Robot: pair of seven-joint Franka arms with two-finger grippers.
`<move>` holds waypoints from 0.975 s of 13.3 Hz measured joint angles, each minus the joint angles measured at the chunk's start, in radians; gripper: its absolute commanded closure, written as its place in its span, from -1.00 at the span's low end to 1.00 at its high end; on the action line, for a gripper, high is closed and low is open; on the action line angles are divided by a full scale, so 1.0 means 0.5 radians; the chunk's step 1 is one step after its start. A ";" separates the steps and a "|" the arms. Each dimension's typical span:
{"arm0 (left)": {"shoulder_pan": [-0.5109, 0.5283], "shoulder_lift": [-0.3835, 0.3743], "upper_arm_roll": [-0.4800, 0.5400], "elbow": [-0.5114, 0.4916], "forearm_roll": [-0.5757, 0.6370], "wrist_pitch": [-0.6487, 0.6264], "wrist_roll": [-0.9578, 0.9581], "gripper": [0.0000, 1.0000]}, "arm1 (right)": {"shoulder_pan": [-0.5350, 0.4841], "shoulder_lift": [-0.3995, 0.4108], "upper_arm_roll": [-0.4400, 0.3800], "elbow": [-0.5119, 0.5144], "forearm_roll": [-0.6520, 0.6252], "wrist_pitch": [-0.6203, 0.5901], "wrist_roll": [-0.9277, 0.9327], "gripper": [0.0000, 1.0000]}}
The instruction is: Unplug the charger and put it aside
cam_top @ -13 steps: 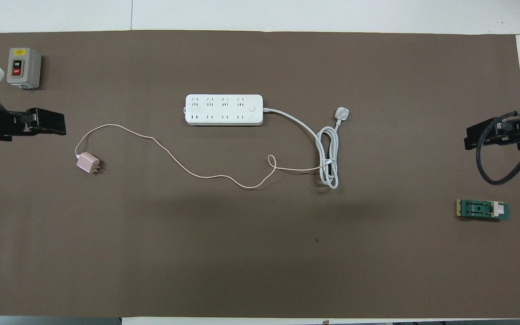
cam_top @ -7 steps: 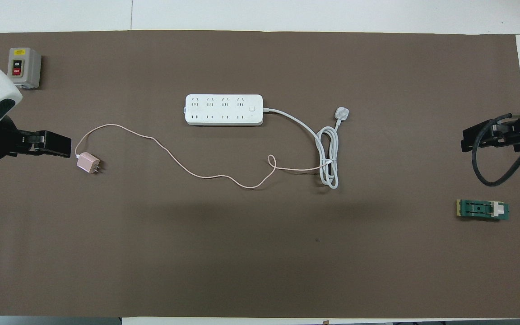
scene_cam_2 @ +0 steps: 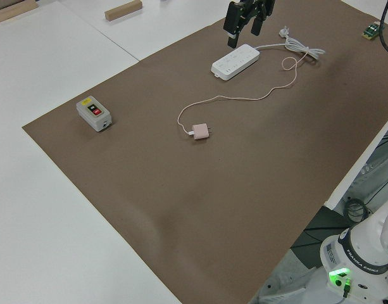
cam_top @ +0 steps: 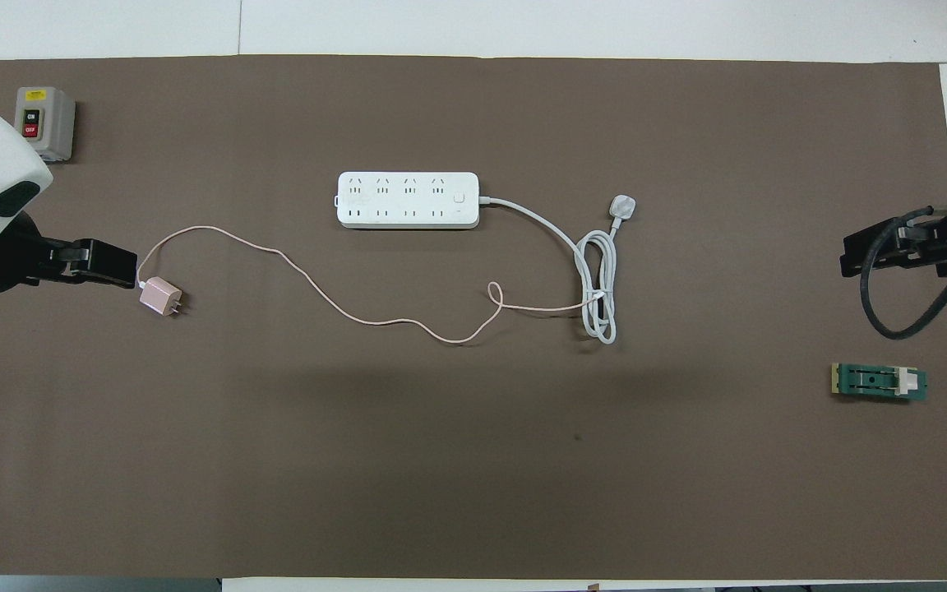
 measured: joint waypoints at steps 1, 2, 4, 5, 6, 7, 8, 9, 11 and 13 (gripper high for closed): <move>0.006 -0.003 0.000 0.000 0.000 -0.001 0.002 -1.00 | 0.000 0.000 0.000 0.000 0.000 0.000 0.000 -1.00; 0.008 -0.008 0.000 0.000 0.000 -0.001 0.003 -1.00 | 0.000 0.000 0.000 0.000 0.000 0.000 0.000 -1.00; 0.009 -0.013 0.000 0.002 -0.030 0.000 0.003 -1.00 | -0.001 0.000 0.000 0.000 0.000 0.000 0.000 -1.00; 0.010 -0.014 0.000 0.003 -0.048 0.000 0.003 -1.00 | -0.001 0.000 0.000 0.000 0.000 0.000 0.000 -1.00; 0.011 -0.014 0.000 0.003 -0.054 0.000 0.001 -1.00 | -0.001 0.000 0.000 0.000 0.000 0.000 0.000 -1.00; 0.011 -0.014 0.001 0.003 -0.055 0.000 -0.003 -1.00 | -0.001 0.000 0.000 0.000 0.000 0.000 0.000 -1.00; 0.011 -0.014 0.001 0.003 -0.057 0.000 -0.007 -1.00 | -0.001 0.000 0.000 0.000 0.000 0.000 0.000 -1.00; 0.012 -0.014 0.002 0.003 -0.058 0.000 -0.009 -1.00 | -0.001 0.000 0.000 0.000 0.000 0.000 0.000 -1.00; 0.012 -0.014 0.002 0.003 -0.059 0.000 -0.011 -1.00 | -0.001 0.000 0.000 0.000 0.000 0.000 0.000 -1.00; 0.012 -0.014 0.002 0.003 -0.059 0.000 -0.011 -1.00 | -0.001 0.000 0.000 0.000 0.000 0.000 0.000 -1.00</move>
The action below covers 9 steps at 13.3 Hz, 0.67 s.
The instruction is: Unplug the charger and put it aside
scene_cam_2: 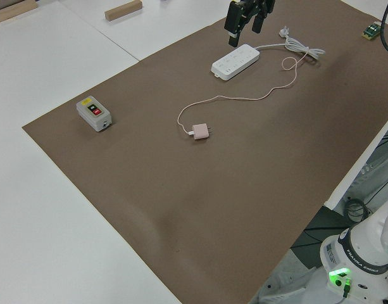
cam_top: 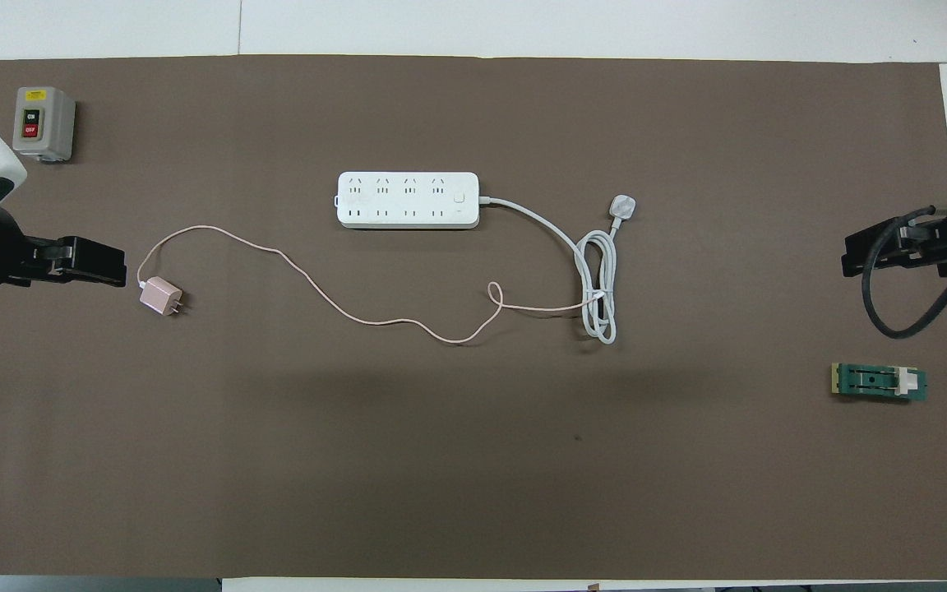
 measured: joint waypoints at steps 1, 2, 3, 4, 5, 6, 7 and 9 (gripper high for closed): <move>0.000 0.000 0.000 0.000 0.000 0.000 0.000 -1.00 | 0.000 0.000 0.000 0.000 0.000 0.000 0.000 -1.00; 0.000 0.000 0.000 0.000 0.000 0.000 -0.001 -1.00 | 0.000 0.000 0.000 0.000 0.000 0.000 0.000 -1.00; 0.000 0.000 0.001 0.000 0.000 0.000 -0.001 -1.00 | 0.000 0.000 0.000 0.000 0.000 0.000 0.000 -1.00; 0.000 0.000 0.001 0.000 0.000 0.000 -0.001 -1.00 | 0.000 0.000 0.000 0.000 0.000 0.000 0.000 -1.00; 0.001 0.000 0.002 0.000 0.000 0.000 -0.002 -1.00 | 0.000 0.000 0.000 0.000 0.000 0.000 0.000 -1.00; 0.004 0.000 0.005 0.004 0.000 -0.013 -0.003 -1.00 | 0.000 0.000 0.000 0.000 0.000 0.000 0.000 -1.00; 0.010 0.000 0.006 0.021 0.000 -0.065 -0.003 -1.00 | 0.000 0.000 0.000 0.000 0.000 0.000 0.000 -1.00; 0.024 0.002 0.010 0.044 0.000 -0.143 -0.003 -1.00 | 0.000 0.000 0.000 0.000 0.000 0.000 0.000 -1.00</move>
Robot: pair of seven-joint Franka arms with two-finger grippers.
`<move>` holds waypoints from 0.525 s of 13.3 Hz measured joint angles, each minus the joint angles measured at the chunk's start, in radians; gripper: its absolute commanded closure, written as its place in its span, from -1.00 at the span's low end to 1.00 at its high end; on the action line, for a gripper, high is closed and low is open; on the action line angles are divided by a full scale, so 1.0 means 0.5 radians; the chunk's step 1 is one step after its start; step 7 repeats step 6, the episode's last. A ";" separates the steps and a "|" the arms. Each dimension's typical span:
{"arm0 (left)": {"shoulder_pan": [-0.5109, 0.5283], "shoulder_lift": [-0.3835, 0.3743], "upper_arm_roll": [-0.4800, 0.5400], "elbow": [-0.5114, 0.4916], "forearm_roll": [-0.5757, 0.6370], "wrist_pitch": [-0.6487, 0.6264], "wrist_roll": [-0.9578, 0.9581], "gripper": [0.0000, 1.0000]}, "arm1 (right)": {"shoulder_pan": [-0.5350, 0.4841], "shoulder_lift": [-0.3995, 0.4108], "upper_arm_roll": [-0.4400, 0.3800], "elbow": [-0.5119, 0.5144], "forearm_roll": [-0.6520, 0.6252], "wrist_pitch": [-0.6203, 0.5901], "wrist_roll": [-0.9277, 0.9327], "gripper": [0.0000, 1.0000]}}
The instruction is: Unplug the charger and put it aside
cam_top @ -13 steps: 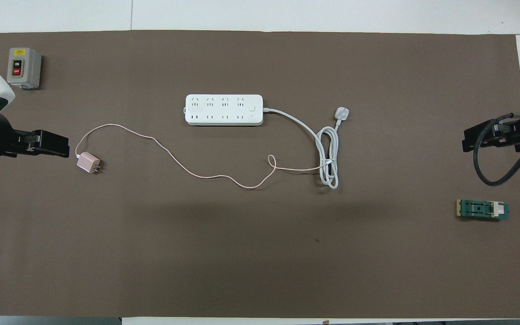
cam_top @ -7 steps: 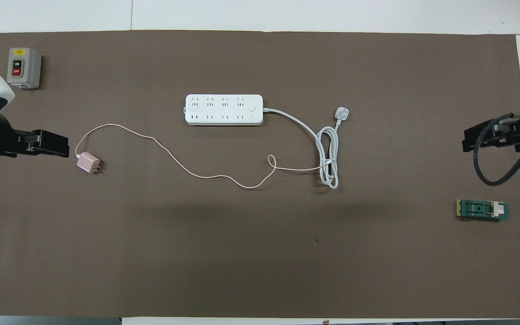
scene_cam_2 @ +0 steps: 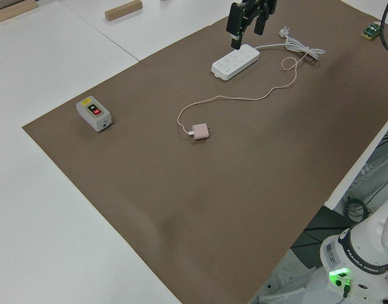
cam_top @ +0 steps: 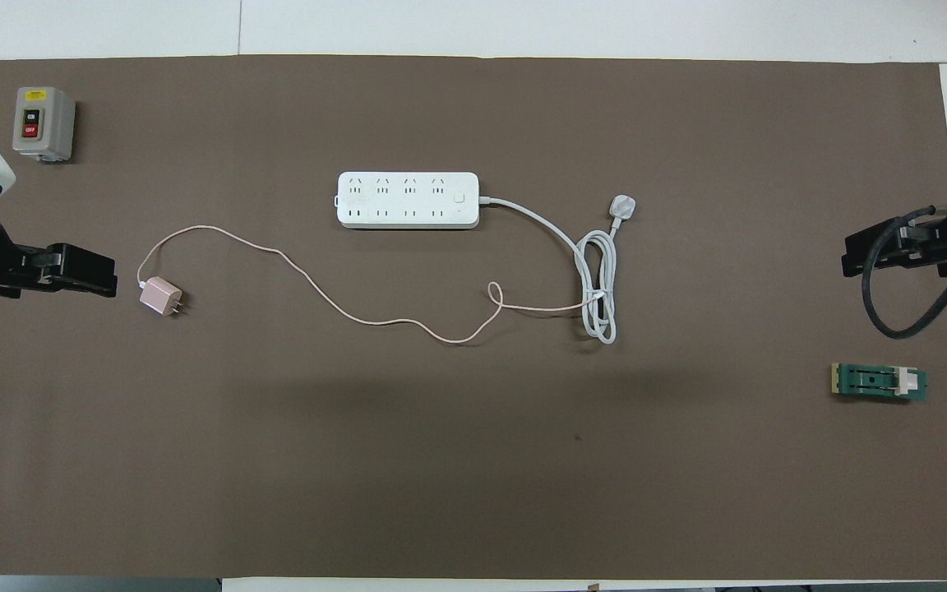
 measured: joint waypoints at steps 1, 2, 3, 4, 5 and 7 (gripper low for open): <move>0.002 0.000 0.007 0.007 0.000 -0.011 0.000 -1.00 | 0.000 0.000 0.000 0.000 0.000 0.000 0.000 -1.00; 0.004 0.000 0.014 0.009 0.000 -0.014 0.001 -1.00 | 0.000 0.000 0.000 0.000 0.000 0.000 0.000 -1.00; 0.005 0.003 0.018 0.009 0.000 -0.014 0.002 -1.00 | 0.000 0.000 0.000 0.000 0.000 0.000 0.000 -1.00; 0.005 0.009 0.018 0.010 0.000 -0.012 0.002 -1.00 | 0.000 0.000 0.000 0.000 0.000 0.000 0.000 -1.00; 0.005 0.016 0.018 0.016 0.000 -0.010 0.002 -1.00 | 0.000 0.000 0.000 0.000 0.000 0.000 0.000 -1.00; 0.005 0.026 0.018 0.032 0.000 -0.010 0.002 -1.00 | 0.000 0.000 0.000 0.000 0.000 0.000 0.000 -1.00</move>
